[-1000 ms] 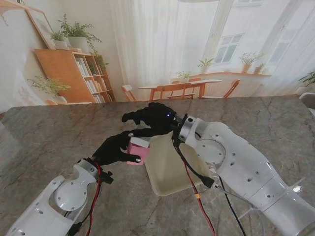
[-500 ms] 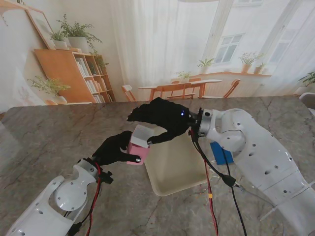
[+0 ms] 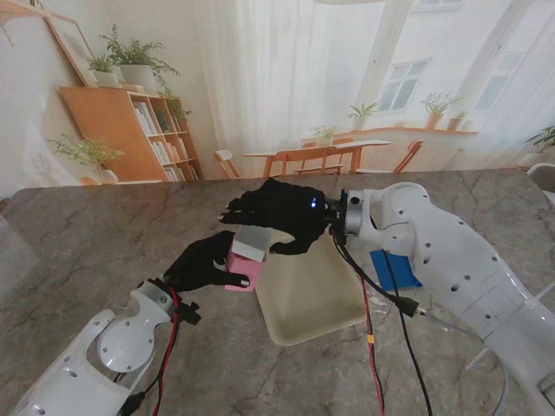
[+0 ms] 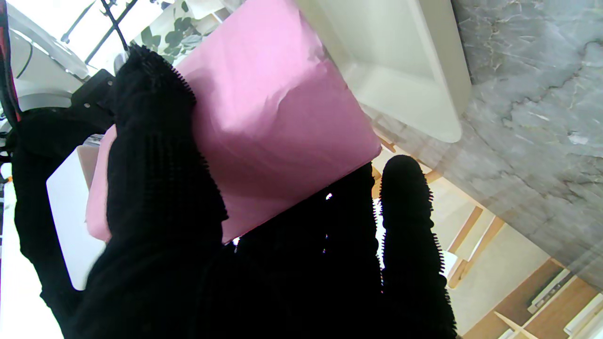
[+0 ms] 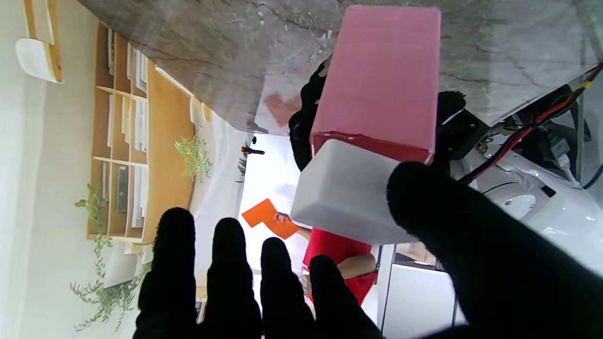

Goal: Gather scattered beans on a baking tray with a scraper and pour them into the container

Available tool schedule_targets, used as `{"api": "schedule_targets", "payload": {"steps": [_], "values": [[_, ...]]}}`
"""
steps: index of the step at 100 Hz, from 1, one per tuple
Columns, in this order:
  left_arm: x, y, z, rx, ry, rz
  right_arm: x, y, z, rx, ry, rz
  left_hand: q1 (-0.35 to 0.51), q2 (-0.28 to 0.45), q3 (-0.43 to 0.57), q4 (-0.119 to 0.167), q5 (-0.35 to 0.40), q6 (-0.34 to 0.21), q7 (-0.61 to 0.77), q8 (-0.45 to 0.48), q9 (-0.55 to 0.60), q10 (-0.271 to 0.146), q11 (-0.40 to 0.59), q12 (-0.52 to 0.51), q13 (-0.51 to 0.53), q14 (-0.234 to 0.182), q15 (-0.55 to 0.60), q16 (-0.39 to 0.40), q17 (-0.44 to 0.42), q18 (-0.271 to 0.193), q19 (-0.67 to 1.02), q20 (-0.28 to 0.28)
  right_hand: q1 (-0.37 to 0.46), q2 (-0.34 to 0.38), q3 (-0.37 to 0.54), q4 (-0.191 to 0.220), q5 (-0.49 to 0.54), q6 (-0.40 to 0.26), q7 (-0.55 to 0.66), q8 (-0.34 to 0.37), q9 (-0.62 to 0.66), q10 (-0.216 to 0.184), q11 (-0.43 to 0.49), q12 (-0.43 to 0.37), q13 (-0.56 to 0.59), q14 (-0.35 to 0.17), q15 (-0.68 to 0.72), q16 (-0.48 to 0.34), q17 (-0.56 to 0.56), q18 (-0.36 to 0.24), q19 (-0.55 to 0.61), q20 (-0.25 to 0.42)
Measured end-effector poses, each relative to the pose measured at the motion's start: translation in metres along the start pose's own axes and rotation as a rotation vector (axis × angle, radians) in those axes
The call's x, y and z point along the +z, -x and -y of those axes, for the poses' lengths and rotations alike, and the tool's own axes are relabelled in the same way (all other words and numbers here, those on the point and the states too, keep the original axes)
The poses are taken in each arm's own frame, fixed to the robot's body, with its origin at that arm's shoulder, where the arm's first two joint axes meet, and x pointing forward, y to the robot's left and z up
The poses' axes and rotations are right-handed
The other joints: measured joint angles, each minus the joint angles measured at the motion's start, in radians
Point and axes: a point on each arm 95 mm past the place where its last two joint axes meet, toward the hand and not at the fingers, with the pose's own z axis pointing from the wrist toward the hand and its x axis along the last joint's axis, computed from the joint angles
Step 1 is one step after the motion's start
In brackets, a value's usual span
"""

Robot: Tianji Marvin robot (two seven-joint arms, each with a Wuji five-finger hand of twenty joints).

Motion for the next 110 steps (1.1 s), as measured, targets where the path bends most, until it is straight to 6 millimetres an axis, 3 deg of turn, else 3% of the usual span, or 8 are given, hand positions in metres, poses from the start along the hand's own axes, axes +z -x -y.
{"api": "schedule_targets", "payload": {"steps": [11, 24, 34, 57, 64, 76, 91, 110], "values": [[0.0, 0.0, 0.0, -0.001, 0.0, -0.002, 0.006, 0.001, 0.004, 0.007, 0.027, -0.021, 0.0, 0.0, 0.0, 0.0, 0.0, 0.0, 0.0, 0.0, 0.0, 0.0, 0.0, 0.0, 0.0, 0.0, 0.0, 0.0, 0.0, 0.0, 0.0, 0.0, -0.001, -0.025, 0.011, -0.008, -0.015, -0.034, 0.074, 0.23, 0.054, -0.047, 0.07, 0.03, 0.077, -0.03, 0.053, 0.016, 0.053, -0.012, 0.031, 0.004], [0.0, 0.0, 0.0, -0.001, -0.001, -0.001, 0.011, 0.001, 0.006, 0.004, 0.046, -0.035, 0.0, 0.0, 0.0, 0.0, 0.0, 0.0, 0.0, 0.001, 0.0, 0.0, 0.0, 0.0, 0.0, 0.0, 0.001, 0.0, 0.0, 0.0, 0.0, 0.0, -0.013, -0.026, 0.025, -0.008, -0.039, -0.133, 0.253, 0.483, 0.109, -0.115, 0.205, 0.176, 0.157, -0.103, 0.219, 0.121, 0.106, -0.021, 0.06, 0.037], [0.0, 0.0, 0.0, -0.001, -0.002, 0.001, 0.014, 0.0, 0.007, 0.015, 0.049, -0.043, 0.0, 0.0, 0.0, 0.0, 0.0, 0.0, 0.0, 0.002, 0.0, -0.001, 0.0, 0.0, 0.0, 0.0, 0.001, 0.0, 0.0, 0.0, 0.0, 0.0, -0.016, -0.039, 0.025, -0.008, 0.009, -0.235, 0.343, 0.552, 0.166, -0.195, 0.334, 0.277, 0.203, -0.16, 0.361, 0.189, 0.146, -0.024, 0.08, 0.042], [0.0, 0.0, -0.001, -0.001, 0.001, 0.0, 0.017, 0.001, 0.008, 0.017, 0.096, -0.041, 0.0, -0.011, 0.0, 0.0, 0.0, -0.008, 0.009, 0.002, 0.0, -0.006, 0.0, 0.0, 0.0, 0.0, -0.001, 0.0, 0.0, 0.0, 0.0, 0.0, -0.093, -0.128, -0.05, -0.103, 0.152, -0.322, 0.412, 0.634, 0.336, -0.262, 0.486, 0.452, 0.375, -0.275, 0.567, 0.308, 0.246, -0.05, 0.101, 0.073], [0.0, 0.0, -0.001, -0.002, 0.002, -0.001, 0.019, 0.002, 0.008, 0.023, 0.106, -0.027, 0.0, -0.011, -0.001, 0.0, 0.0, -0.014, 0.009, 0.001, 0.0, -0.006, 0.0, 0.0, 0.0, 0.0, -0.001, 0.0, 0.0, 0.0, 0.0, 0.0, -0.117, -0.131, -0.121, -0.145, 0.177, -0.328, 0.487, 0.631, 0.408, -0.28, 0.536, 0.503, 0.442, -0.305, 0.621, 0.341, 0.29, -0.061, 0.106, 0.096], [0.0, -0.001, -0.001, 0.0, 0.003, -0.001, 0.023, 0.002, 0.009, 0.032, 0.133, 0.008, 0.0, -0.021, -0.001, 0.0, 0.0, -0.019, 0.009, 0.001, 0.0, -0.008, 0.0, 0.0, -0.001, 0.0, -0.002, 0.0, 0.0, 0.0, 0.0, 0.0, -0.155, -0.13, -0.259, -0.169, 0.221, -0.333, 0.68, 0.491, 0.537, -0.313, 0.64, 0.518, 0.556, -0.366, 0.717, 0.392, 0.382, -0.073, 0.13, 0.139], [0.0, 0.0, -0.001, 0.002, -0.001, 0.001, 0.029, 0.001, 0.011, 0.048, 0.18, 0.086, 0.0, -0.021, -0.001, 0.0, 0.0, -0.019, 0.009, 0.001, 0.0, -0.008, 0.0, 0.0, -0.001, 0.0, -0.002, 0.0, 0.0, 0.0, 0.0, 0.0, -0.186, -0.127, -0.408, -0.19, 0.327, -0.366, 0.802, 0.325, 0.731, -0.355, 0.653, 0.517, 0.756, -0.412, 0.864, 0.428, 0.546, -0.104, 0.209, 0.185], [-0.001, 0.0, 0.0, 0.015, -0.006, 0.003, 0.038, -0.006, 0.015, 0.092, 0.236, 0.177, 0.001, -0.021, -0.001, 0.0, 0.0, -0.019, 0.009, 0.001, 0.0, -0.008, 0.0, 0.0, -0.001, 0.0, -0.002, 0.0, 0.0, 0.0, 0.0, 0.0, -0.219, -0.073, -0.52, -0.181, 0.525, -0.34, 0.824, 0.19, 0.929, -0.324, 0.653, 0.456, 0.986, -0.419, 1.0, 0.415, 0.743, -0.155, 0.358, 0.207]]}}
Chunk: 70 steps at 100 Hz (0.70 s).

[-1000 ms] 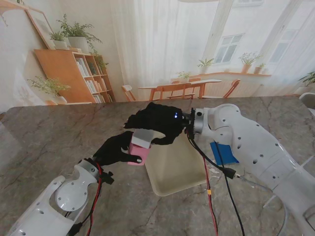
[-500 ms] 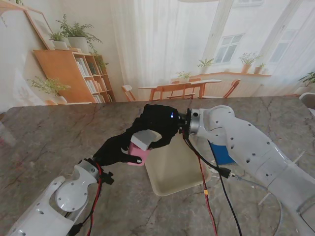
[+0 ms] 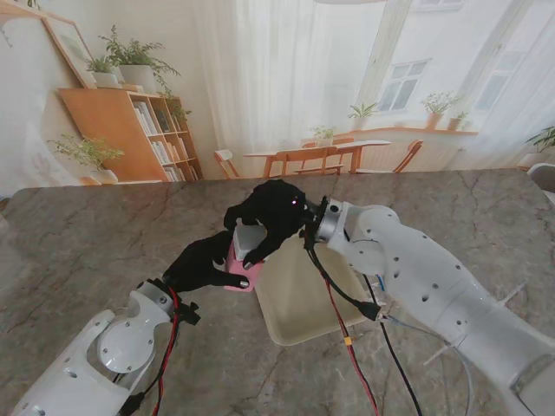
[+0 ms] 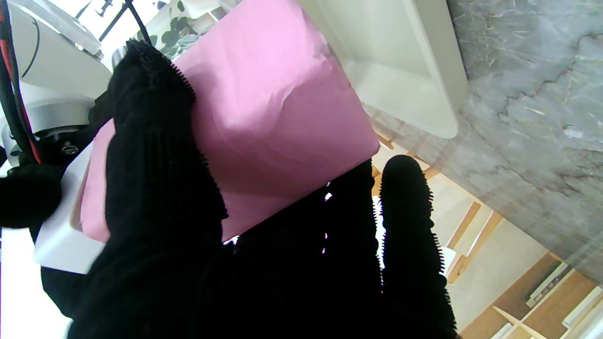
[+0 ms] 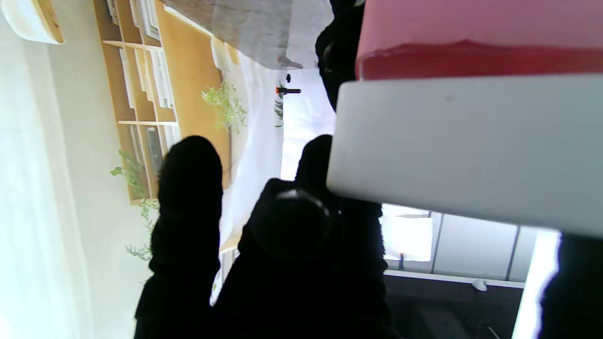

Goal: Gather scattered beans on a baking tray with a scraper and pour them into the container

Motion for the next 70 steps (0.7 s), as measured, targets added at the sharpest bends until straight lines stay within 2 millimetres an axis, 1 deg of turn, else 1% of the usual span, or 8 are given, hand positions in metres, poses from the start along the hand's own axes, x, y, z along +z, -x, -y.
{"api": "schedule_targets", "payload": {"steps": [19, 29, 35, 40, 48, 55, 60, 70], "values": [[-0.002, 0.002, 0.001, 0.009, -0.008, 0.008, 0.007, -0.011, 0.002, -0.011, 0.012, 0.073, 0.005, 0.0, 0.0, 0.0, 0.0, 0.002, 0.0, 0.001, 0.0, 0.0, 0.0, -0.001, 0.0, 0.0, 0.0, 0.0, 0.0, 0.0, 0.0, 0.0, -0.009, 0.049, -0.001, 0.012, 0.097, 0.086, 0.002, -0.036, 0.047, 0.029, 0.023, -0.006, 0.048, 0.001, 0.133, 0.034, 0.111, -0.033, 0.113, -0.047], [-0.003, 0.002, 0.001, 0.013, -0.007, 0.009, 0.009, -0.015, 0.003, 0.022, -0.002, 0.112, 0.005, 0.0, 0.0, 0.0, 0.0, 0.002, 0.0, 0.001, 0.0, 0.0, 0.0, -0.001, 0.001, 0.0, 0.002, 0.0, 0.0, 0.0, 0.0, 0.0, -0.009, 0.094, -0.03, 0.053, 0.136, 0.115, -0.02, -0.036, 0.047, 0.035, 0.059, -0.014, 0.049, 0.002, 0.164, 0.041, 0.129, -0.033, 0.158, -0.087], [-0.003, 0.002, 0.0, 0.015, -0.005, 0.009, 0.008, -0.018, 0.003, 0.026, -0.005, 0.129, 0.007, -0.001, 0.0, 0.0, 0.0, 0.002, 0.001, 0.003, 0.0, -0.003, 0.0, -0.002, 0.001, 0.0, 0.0, 0.0, 0.0, 0.0, 0.0, 0.0, 0.008, 0.206, -0.061, 0.062, 0.162, 0.124, -0.042, -0.023, 0.057, 0.023, 0.087, -0.028, 0.058, 0.002, 0.168, 0.041, 0.125, -0.032, 0.167, -0.099], [-0.004, 0.002, 0.0, 0.015, -0.005, 0.009, 0.008, -0.02, 0.003, 0.022, -0.004, 0.139, 0.007, -0.001, 0.0, 0.0, 0.0, 0.002, 0.008, 0.003, 0.0, -0.007, 0.0, -0.002, 0.001, -0.002, 0.0, 0.0, 0.0, 0.0, 0.0, 0.0, 0.034, 0.261, -0.107, 0.061, 0.173, 0.131, -0.075, 0.019, 0.059, 0.017, 0.129, -0.062, 0.059, 0.013, 0.163, 0.013, 0.09, -0.017, 0.167, -0.109], [-0.003, 0.0, 0.001, 0.015, -0.006, 0.005, 0.004, -0.021, 0.001, 0.015, -0.016, 0.153, 0.007, -0.001, 0.0, 0.0, 0.0, 0.001, 0.008, 0.003, 0.0, -0.008, 0.0, -0.002, -0.001, -0.002, 0.0, 0.0, 0.0, 0.0, 0.0, 0.0, 0.051, 0.363, -0.156, 0.061, 0.165, 0.12, -0.148, 0.056, 0.056, 0.017, 0.205, -0.088, 0.028, 0.066, 0.08, -0.064, -0.024, 0.064, 0.124, -0.109], [-0.003, 0.0, 0.001, 0.016, -0.006, 0.005, 0.0, -0.023, -0.002, 0.025, -0.056, 0.172, 0.007, -0.001, 0.0, 0.0, 0.0, 0.001, 0.008, 0.003, 0.0, -0.008, 0.0, -0.002, -0.001, -0.002, 0.0, 0.0, 0.0, 0.0, 0.0, 0.0, 0.074, 0.468, -0.152, 0.089, 0.075, 0.102, -0.288, 0.058, -0.047, 0.028, 0.211, -0.085, -0.112, 0.143, -0.011, -0.066, -0.172, 0.146, 0.038, -0.058], [-0.003, 0.0, 0.002, 0.015, -0.006, 0.007, -0.004, -0.024, -0.005, 0.046, -0.087, 0.185, 0.007, -0.001, 0.0, 0.0, 0.0, 0.001, 0.008, 0.003, 0.0, -0.008, 0.0, -0.002, -0.001, -0.002, 0.0, 0.0, 0.0, 0.0, 0.0, 0.0, 0.106, 0.523, -0.122, 0.113, -0.007, 0.116, -0.381, 0.058, -0.147, 0.063, 0.127, -0.075, -0.25, 0.202, -0.125, -0.05, -0.284, 0.19, -0.037, -0.018], [-0.003, 0.001, 0.003, 0.016, -0.008, 0.012, -0.01, -0.026, -0.009, 0.06, -0.085, 0.198, 0.007, -0.001, 0.0, 0.0, 0.0, 0.001, 0.008, 0.003, 0.0, -0.008, 0.0, -0.002, -0.001, -0.002, 0.0, 0.0, 0.0, 0.0, 0.0, 0.0, 0.083, 0.583, -0.133, 0.113, -0.148, 0.143, -0.502, 0.059, -0.332, 0.138, -0.141, -0.12, -0.429, 0.301, -0.308, -0.035, -0.428, 0.24, -0.146, 0.028]]}}
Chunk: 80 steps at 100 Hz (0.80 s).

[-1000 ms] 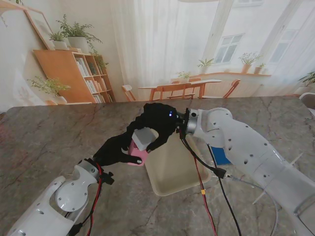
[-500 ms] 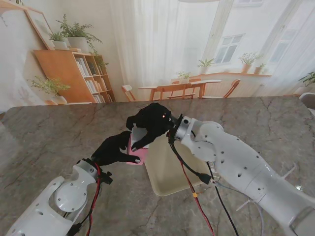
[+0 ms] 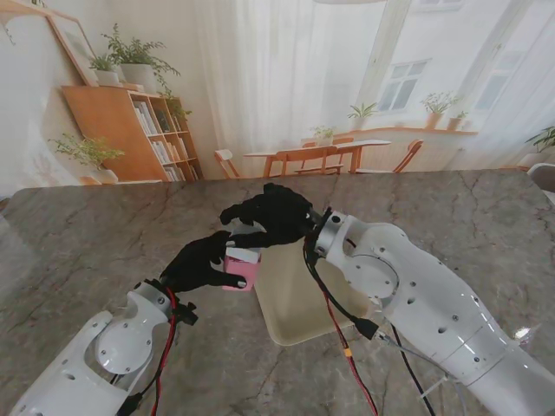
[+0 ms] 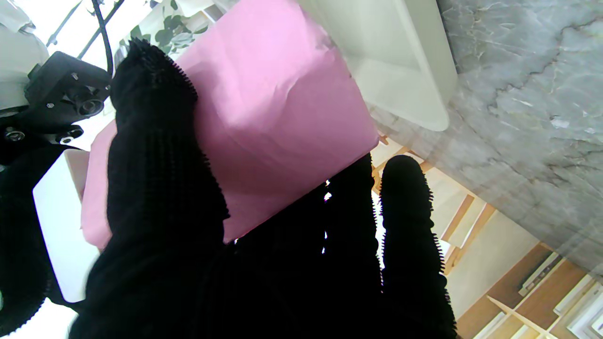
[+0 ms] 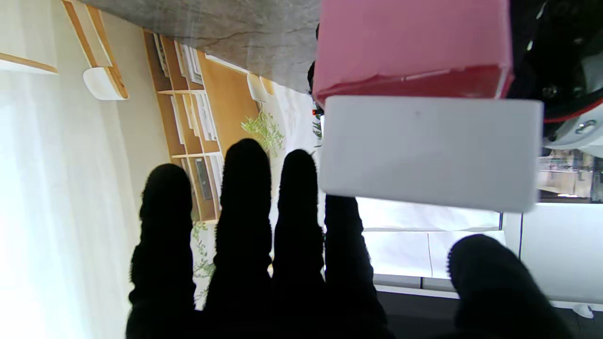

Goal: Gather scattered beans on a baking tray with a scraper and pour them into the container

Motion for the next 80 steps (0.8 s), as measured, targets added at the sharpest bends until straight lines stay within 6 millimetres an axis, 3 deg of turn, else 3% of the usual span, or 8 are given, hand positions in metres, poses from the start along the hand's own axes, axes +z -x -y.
{"api": "schedule_targets", "payload": {"steps": [14, 29, 41, 43, 53, 65, 73, 80], "values": [[0.0, 0.0, 0.0, 0.0, -0.001, 0.001, -0.011, 0.007, -0.008, 0.0, 0.02, 0.035, 0.0, 0.0, 0.0, 0.0, 0.0, 0.0, 0.0, 0.0, 0.0, 0.0, 0.0, 0.0, 0.0, 0.0, 0.0, 0.0, 0.0, 0.0, 0.0, 0.0, -0.01, 0.051, -0.029, 0.0, -0.141, 0.054, -0.106, -0.011, -0.172, 0.11, -0.377, -0.162, -0.177, 0.099, -0.378, -0.107, -0.138, 0.024, -0.144, 0.011], [0.0, 0.0, 0.0, 0.0, -0.001, 0.001, -0.019, 0.012, -0.017, -0.029, 0.029, 0.006, 0.0, 0.0, 0.0, 0.0, 0.0, 0.0, 0.0, 0.0, 0.0, 0.0, 0.0, 0.0, 0.0, 0.0, 0.0, 0.0, 0.0, 0.0, 0.0, 0.0, 0.022, 0.021, -0.03, 0.001, -0.278, 0.122, -0.174, -0.016, -0.352, 0.151, -0.557, -0.267, -0.343, 0.118, -0.722, -0.252, -0.253, 0.021, -0.306, -0.037], [0.0, 0.0, 0.0, 0.0, 0.0, 0.001, -0.026, 0.011, -0.024, -0.05, -0.01, -0.152, 0.0, 0.0, 0.0, 0.0, 0.0, 0.0, 0.0, 0.0, 0.0, 0.0, 0.0, 0.0, 0.0, 0.0, 0.0, 0.0, 0.0, 0.0, 0.0, 0.0, 0.062, -0.078, 0.029, 0.01, -0.369, 0.18, -0.245, -0.017, -0.498, 0.178, -0.592, -0.313, -0.49, 0.131, -0.83, -0.322, -0.343, -0.034, -0.407, -0.104], [0.0, 0.0, 0.0, -0.001, 0.0, 0.001, -0.027, 0.011, -0.025, -0.055, -0.026, -0.177, 0.0, 0.0, 0.0, 0.0, 0.0, 0.0, 0.0, 0.0, 0.0, 0.0, 0.0, 0.0, 0.0, 0.0, 0.0, 0.0, 0.0, 0.0, 0.0, 0.0, 0.065, -0.095, 0.039, 0.01, -0.369, 0.183, -0.267, -0.028, -0.513, 0.177, -0.593, -0.314, -0.504, 0.129, -0.836, -0.33, -0.346, -0.057, -0.409, -0.113], [0.0, 0.0, 0.0, -0.001, 0.0, 0.0, -0.027, 0.015, -0.029, -0.105, -0.075, -0.267, 0.0, 0.0, 0.0, 0.0, 0.0, 0.0, 0.0, 0.0, 0.0, 0.0, 0.0, 0.0, 0.0, 0.0, 0.0, 0.0, 0.0, 0.0, 0.0, 0.0, 0.095, -0.194, 0.111, 0.01, -0.369, 0.216, -0.316, -0.121, -0.561, 0.184, -0.593, -0.325, -0.537, 0.131, -0.837, -0.353, -0.366, -0.058, -0.411, -0.15], [0.0, 0.0, 0.0, -0.001, 0.0, -0.001, -0.022, 0.024, -0.027, -0.18, -0.069, -0.328, 0.0, 0.0, 0.0, 0.0, 0.0, 0.0, 0.0, 0.0, 0.0, 0.0, 0.0, 0.0, 0.0, 0.0, 0.0, 0.0, 0.0, 0.0, 0.0, 0.0, 0.137, -0.294, 0.187, 0.01, -0.369, 0.22, -0.327, -0.238, -0.586, 0.197, -0.593, -0.326, -0.571, 0.137, -0.799, -0.363, -0.383, -0.061, -0.329, -0.214], [0.0, 0.0, 0.0, -0.002, 0.0, -0.001, -0.019, 0.023, -0.025, -0.227, -0.092, -0.351, 0.0, 0.0, 0.0, 0.0, 0.0, 0.0, 0.0, 0.0, 0.0, 0.0, 0.0, 0.0, 0.0, 0.0, 0.0, 0.0, 0.0, 0.0, 0.0, 0.0, 0.147, -0.351, 0.25, 0.024, -0.369, 0.221, -0.327, -0.261, -0.588, 0.203, -0.573, -0.326, -0.577, 0.137, -0.76, -0.363, -0.387, -0.061, -0.272, -0.223], [0.0, 0.0, 0.0, -0.002, -0.001, -0.001, -0.016, 0.022, -0.023, -0.225, -0.108, -0.367, 0.0, 0.0, 0.0, 0.0, 0.0, 0.0, 0.0, 0.0, 0.0, 0.0, 0.0, 0.0, 0.0, 0.0, 0.0, 0.0, 0.0, 0.0, 0.0, 0.0, 0.147, -0.414, 0.389, 0.032, -0.369, 0.22, -0.327, -0.261, -0.589, 0.203, -0.553, -0.326, -0.579, 0.137, -0.734, -0.371, -0.387, -0.07, -0.251, -0.235]]}}
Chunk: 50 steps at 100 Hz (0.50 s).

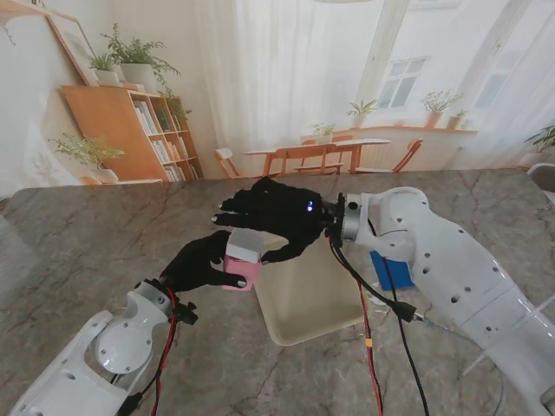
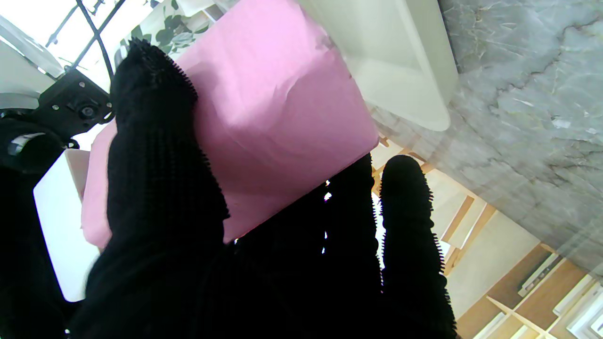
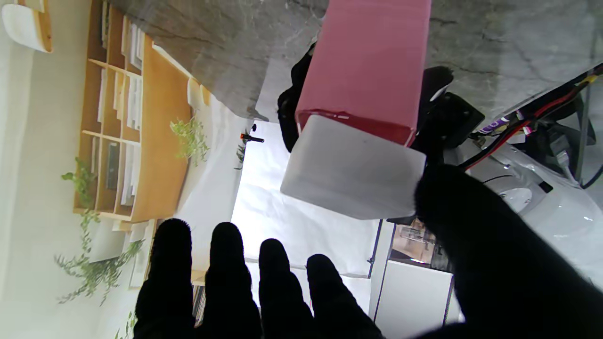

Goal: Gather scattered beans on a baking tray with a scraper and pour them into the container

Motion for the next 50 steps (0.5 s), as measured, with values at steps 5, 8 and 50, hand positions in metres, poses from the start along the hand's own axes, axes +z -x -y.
{"api": "schedule_targets", "payload": {"steps": [5, 8, 50], "values": [[0.0, 0.0, 0.0, 0.0, 0.0, 0.0, 0.003, 0.001, 0.002, 0.016, -0.004, -0.01, 0.0, 0.0, 0.0, 0.0, 0.0, 0.0, 0.0, 0.0, 0.0, 0.0, 0.0, 0.0, 0.0, 0.0, 0.0, 0.0, 0.0, 0.0, 0.0, 0.0, -0.007, -0.033, 0.106, 0.0, 0.0, -0.002, 0.001, 0.022, 0.002, -0.007, 0.013, 0.0, 0.001, -0.001, 0.017, 0.0, 0.009, -0.002, 0.014, 0.0], [0.0, 0.0, 0.0, -0.001, 0.0, 0.0, 0.004, 0.001, 0.003, 0.017, -0.01, -0.016, 0.0, 0.0, 0.0, 0.0, 0.0, 0.0, 0.0, 0.0, 0.0, 0.0, 0.0, 0.0, 0.0, 0.0, 0.0, 0.0, 0.0, 0.0, 0.0, 0.0, -0.011, -0.045, 0.153, 0.0, 0.0, -0.011, 0.014, 0.072, 0.005, -0.017, 0.032, 0.0, 0.018, -0.006, 0.031, 0.0, 0.022, -0.002, 0.02, 0.0], [0.0, 0.001, 0.0, -0.004, -0.001, 0.001, 0.015, 0.005, 0.013, 0.001, 0.054, -0.055, 0.0, 0.0, 0.0, 0.0, 0.0, 0.002, 0.0, 0.007, 0.0, 0.0, 0.0, 0.0, 0.002, 0.0, 0.0, 0.0, 0.0, 0.0, 0.0, 0.0, -0.021, -0.173, 0.301, -0.002, 0.068, -0.29, 0.298, 0.483, 0.255, -0.279, 0.246, 0.136, 0.349, -0.208, 0.2, 0.091, 0.23, -0.059, 0.09, 0.027]]}}
